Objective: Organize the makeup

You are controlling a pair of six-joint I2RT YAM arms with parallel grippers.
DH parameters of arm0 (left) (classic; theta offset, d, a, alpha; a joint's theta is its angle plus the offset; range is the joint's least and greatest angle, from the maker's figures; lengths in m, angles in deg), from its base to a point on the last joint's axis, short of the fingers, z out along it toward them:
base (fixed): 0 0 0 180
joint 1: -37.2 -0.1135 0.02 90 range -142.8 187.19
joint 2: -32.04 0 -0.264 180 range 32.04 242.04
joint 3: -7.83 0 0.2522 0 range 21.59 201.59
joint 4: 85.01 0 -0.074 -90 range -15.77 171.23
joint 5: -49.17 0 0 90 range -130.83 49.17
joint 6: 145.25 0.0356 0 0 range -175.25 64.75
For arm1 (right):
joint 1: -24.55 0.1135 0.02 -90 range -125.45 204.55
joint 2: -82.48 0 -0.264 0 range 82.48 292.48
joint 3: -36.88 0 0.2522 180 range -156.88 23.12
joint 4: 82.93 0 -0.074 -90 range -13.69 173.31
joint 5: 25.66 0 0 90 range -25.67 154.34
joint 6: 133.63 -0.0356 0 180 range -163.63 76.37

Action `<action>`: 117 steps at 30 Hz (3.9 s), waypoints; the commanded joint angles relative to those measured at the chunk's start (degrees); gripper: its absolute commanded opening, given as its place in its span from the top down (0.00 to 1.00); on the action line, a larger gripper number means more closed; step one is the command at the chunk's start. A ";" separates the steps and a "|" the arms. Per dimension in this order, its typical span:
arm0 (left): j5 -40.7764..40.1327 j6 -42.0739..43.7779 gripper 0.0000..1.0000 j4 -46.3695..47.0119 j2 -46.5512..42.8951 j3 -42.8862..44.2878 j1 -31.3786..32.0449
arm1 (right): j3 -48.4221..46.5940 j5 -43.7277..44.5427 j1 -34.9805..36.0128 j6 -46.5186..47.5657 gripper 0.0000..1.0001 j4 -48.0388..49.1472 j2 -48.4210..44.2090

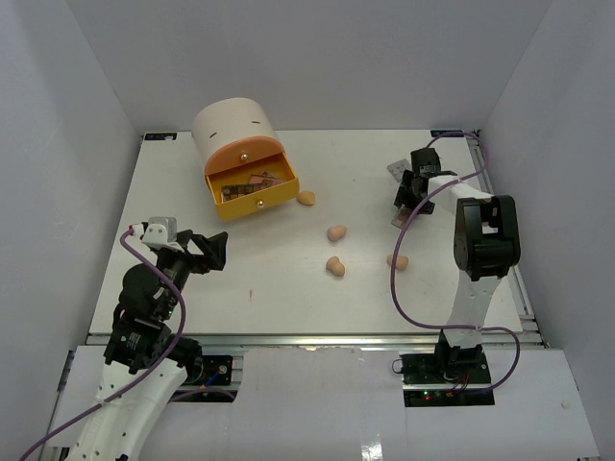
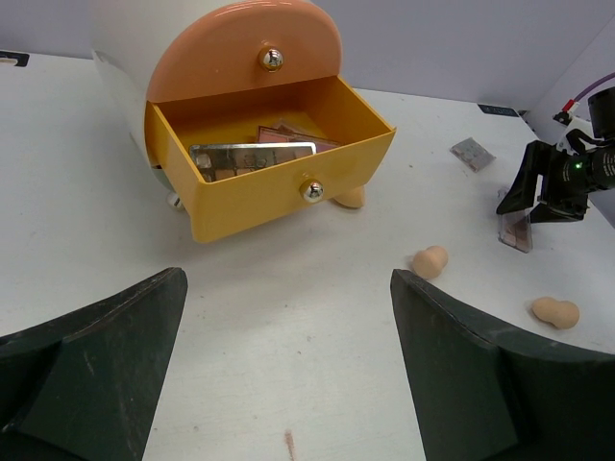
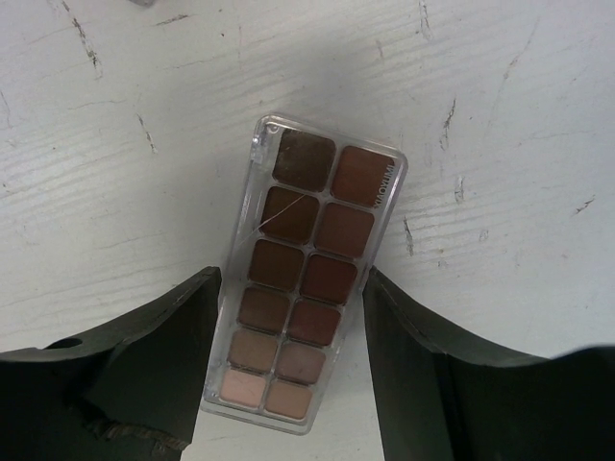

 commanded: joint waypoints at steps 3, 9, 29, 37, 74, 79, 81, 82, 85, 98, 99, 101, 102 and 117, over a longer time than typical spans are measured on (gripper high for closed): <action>-0.65 -0.37 0.02 -0.38 -0.66 0.30 -0.24 | 2.84 -4.63 -1.14 3.82 0.61 2.87 -1.66; -0.83 -0.37 0.02 -0.32 -0.92 0.39 -0.24 | 11.98 -22.20 -2.50 10.47 0.71 12.82 -8.23; -3.27 -0.29 0.02 -0.82 -2.24 0.48 -0.24 | -1.91 -18.37 30.04 74.61 0.81 9.17 -24.42; -5.40 -0.29 0.02 -1.36 -2.55 0.65 -0.24 | -15.93 -11.86 41.55 93.79 0.80 11.26 -16.14; -6.35 -0.37 0.02 -1.34 -5.25 0.57 -0.24 | -18.84 -3.93 34.89 67.04 0.10 19.63 -14.71; -5.96 -0.37 0.02 -1.29 -5.50 0.48 -0.24 | -23.08 -13.75 18.05 41.12 0.10 4.15 -10.72; -5.77 -0.45 0.02 -1.26 -5.42 0.48 -0.24 | -23.57 -15.61 11.50 32.90 0.10 1.12 -8.07; -5.82 -0.39 0.02 -1.26 -5.27 0.48 -0.24 | -24.25 -16.25 9.13 30.02 0.10 0.08 -5.85; -5.60 -0.37 0.02 -1.23 -5.01 0.48 -0.24 | -27.15 -15.75 4.11 23.06 0.10 -2.56 -0.85; -5.66 -0.21 0.02 -1.26 -4.01 0.48 -0.24 | -46.53 -10.96 0.03 34.64 0.10 -13.00 19.31; -5.57 -0.20 0.02 -1.26 -3.91 0.48 -0.24 | -47.19 -10.83 -0.04 35.94 0.10 -13.54 20.02; -5.45 -0.20 0.02 -1.26 -3.75 0.48 -0.24 | -47.97 -10.05 -0.09 38.29 0.10 -14.19 21.41; -5.42 -0.20 0.02 -1.26 -3.69 0.48 -0.24 | -48.14 -9.60 -0.09 39.46 0.10 -14.36 22.13; -5.45 -0.11 0.02 -1.43 -2.42 0.53 -0.24 | -49.10 -7.95 -0.09 47.19 0.10 -13.84 27.17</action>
